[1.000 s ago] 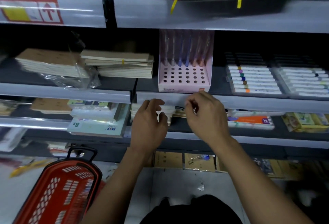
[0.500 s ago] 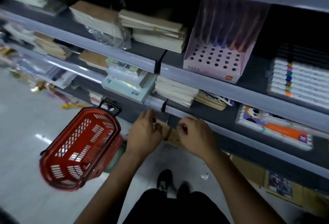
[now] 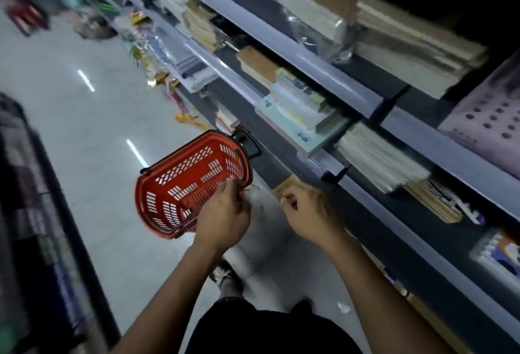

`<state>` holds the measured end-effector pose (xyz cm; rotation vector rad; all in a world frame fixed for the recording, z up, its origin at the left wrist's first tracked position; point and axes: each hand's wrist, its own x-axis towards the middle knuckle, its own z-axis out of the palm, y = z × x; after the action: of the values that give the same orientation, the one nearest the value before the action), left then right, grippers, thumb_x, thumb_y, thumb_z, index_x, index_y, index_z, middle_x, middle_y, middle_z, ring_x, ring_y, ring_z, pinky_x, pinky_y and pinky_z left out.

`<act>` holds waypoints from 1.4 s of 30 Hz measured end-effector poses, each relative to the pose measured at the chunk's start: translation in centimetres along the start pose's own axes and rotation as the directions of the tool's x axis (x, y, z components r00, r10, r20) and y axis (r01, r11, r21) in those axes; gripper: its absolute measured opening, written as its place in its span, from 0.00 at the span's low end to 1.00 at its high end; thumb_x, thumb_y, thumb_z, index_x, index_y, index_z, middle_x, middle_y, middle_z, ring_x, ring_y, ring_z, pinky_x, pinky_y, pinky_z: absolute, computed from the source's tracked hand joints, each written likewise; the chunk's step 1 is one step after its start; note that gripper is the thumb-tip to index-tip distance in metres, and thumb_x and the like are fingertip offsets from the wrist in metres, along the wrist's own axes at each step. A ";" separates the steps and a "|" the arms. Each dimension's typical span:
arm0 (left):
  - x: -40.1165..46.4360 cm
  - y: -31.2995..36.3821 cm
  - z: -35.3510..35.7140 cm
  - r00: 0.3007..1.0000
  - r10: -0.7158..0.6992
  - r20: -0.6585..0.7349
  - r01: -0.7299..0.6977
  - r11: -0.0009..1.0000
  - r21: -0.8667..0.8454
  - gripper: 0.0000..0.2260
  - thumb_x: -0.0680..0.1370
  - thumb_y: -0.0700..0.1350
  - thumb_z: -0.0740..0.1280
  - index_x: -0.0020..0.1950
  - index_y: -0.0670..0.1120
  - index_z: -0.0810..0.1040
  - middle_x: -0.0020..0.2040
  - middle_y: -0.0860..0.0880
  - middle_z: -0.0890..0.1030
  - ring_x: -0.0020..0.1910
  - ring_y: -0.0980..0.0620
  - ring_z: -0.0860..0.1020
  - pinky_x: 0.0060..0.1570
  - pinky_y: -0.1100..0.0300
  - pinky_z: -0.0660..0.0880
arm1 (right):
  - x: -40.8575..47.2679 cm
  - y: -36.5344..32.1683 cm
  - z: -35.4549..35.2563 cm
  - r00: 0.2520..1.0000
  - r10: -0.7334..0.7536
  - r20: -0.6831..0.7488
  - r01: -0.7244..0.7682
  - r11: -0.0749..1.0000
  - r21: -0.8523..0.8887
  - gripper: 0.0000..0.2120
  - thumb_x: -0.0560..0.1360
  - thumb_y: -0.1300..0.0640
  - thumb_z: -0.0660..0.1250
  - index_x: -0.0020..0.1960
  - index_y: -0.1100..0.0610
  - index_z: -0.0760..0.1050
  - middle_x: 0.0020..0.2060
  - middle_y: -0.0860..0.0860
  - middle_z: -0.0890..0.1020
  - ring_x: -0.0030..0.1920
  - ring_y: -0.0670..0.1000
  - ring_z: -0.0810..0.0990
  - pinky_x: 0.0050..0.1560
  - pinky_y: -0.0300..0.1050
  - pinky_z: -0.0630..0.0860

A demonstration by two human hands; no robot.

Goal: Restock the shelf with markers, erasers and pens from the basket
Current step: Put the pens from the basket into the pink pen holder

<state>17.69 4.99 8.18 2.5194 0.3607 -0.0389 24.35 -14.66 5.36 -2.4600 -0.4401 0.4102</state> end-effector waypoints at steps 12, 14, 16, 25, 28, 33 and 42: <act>9.4 -18.5 -7.4 0.969 -0.246 -0.028 0.244 0.967 -0.075 0.15 0.79 0.51 0.65 0.65 0.50 0.72 0.60 0.48 0.80 0.53 0.46 0.80 0.49 0.50 0.79 | 15.0 -14.3 11.0 0.963 -0.075 0.260 0.119 0.980 -0.159 0.09 0.80 0.47 0.64 0.54 0.49 0.79 0.50 0.47 0.79 0.47 0.50 0.78 0.44 0.45 0.74; 11.0 -21.0 -8.0 0.966 -0.256 -0.025 0.254 0.965 -0.065 0.16 0.80 0.52 0.66 0.66 0.51 0.71 0.59 0.49 0.79 0.53 0.47 0.80 0.50 0.49 0.80 | 17.4 -15.5 12.8 0.950 -0.068 0.306 0.129 0.974 -0.186 0.08 0.80 0.47 0.64 0.53 0.49 0.79 0.49 0.47 0.79 0.46 0.50 0.78 0.43 0.45 0.73; 12.4 -23.1 -8.1 0.964 -0.266 -0.012 0.265 0.963 -0.038 0.17 0.80 0.53 0.66 0.67 0.51 0.71 0.59 0.50 0.79 0.53 0.47 0.80 0.50 0.49 0.81 | 19.8 -16.2 14.5 0.932 -0.066 0.356 0.151 0.964 -0.218 0.09 0.80 0.47 0.64 0.54 0.49 0.80 0.50 0.47 0.80 0.48 0.51 0.79 0.46 0.48 0.76; 18.6 -29.6 -2.0 0.875 -0.480 0.068 0.482 0.876 -0.012 0.13 0.80 0.49 0.65 0.63 0.48 0.75 0.58 0.48 0.81 0.54 0.49 0.78 0.51 0.54 0.78 | 31.8 -12.1 21.7 0.845 -0.040 0.533 0.194 0.952 -0.237 0.10 0.79 0.50 0.63 0.52 0.51 0.81 0.48 0.48 0.80 0.46 0.49 0.77 0.44 0.45 0.71; 20.6 -31.1 1.6 0.818 -0.564 0.113 0.570 0.821 -0.028 0.12 0.80 0.48 0.66 0.62 0.47 0.75 0.58 0.47 0.81 0.55 0.48 0.78 0.52 0.53 0.76 | 36.0 -9.7 25.2 0.807 -0.006 0.591 0.177 0.957 -0.232 0.09 0.79 0.53 0.64 0.52 0.52 0.82 0.47 0.49 0.83 0.44 0.49 0.77 0.44 0.43 0.71; 24.3 -35.2 9.4 0.724 -0.659 0.204 0.688 0.711 -0.144 0.10 0.79 0.48 0.65 0.59 0.47 0.76 0.56 0.47 0.81 0.53 0.45 0.81 0.51 0.49 0.80 | 41.7 -4.9 32.5 0.782 0.045 0.622 0.147 0.956 -0.255 0.09 0.77 0.55 0.64 0.50 0.53 0.84 0.43 0.49 0.84 0.41 0.49 0.77 0.44 0.43 0.72; 29.6 -44.4 25.3 0.384 -0.834 0.396 0.828 0.122 -0.547 0.09 0.83 0.42 0.64 0.44 0.51 0.79 0.41 0.50 0.84 0.37 0.48 0.82 0.39 0.51 0.80 | 45.2 5.5 46.9 0.781 0.261 0.567 -0.062 0.936 -0.345 0.12 0.78 0.60 0.68 0.38 0.48 0.77 0.33 0.45 0.77 0.34 0.48 0.77 0.36 0.35 0.65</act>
<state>35.73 33.26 -40.37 1.2451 1.4952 -0.2857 47.96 22.90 -42.67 -2.6332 -0.5829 1.3248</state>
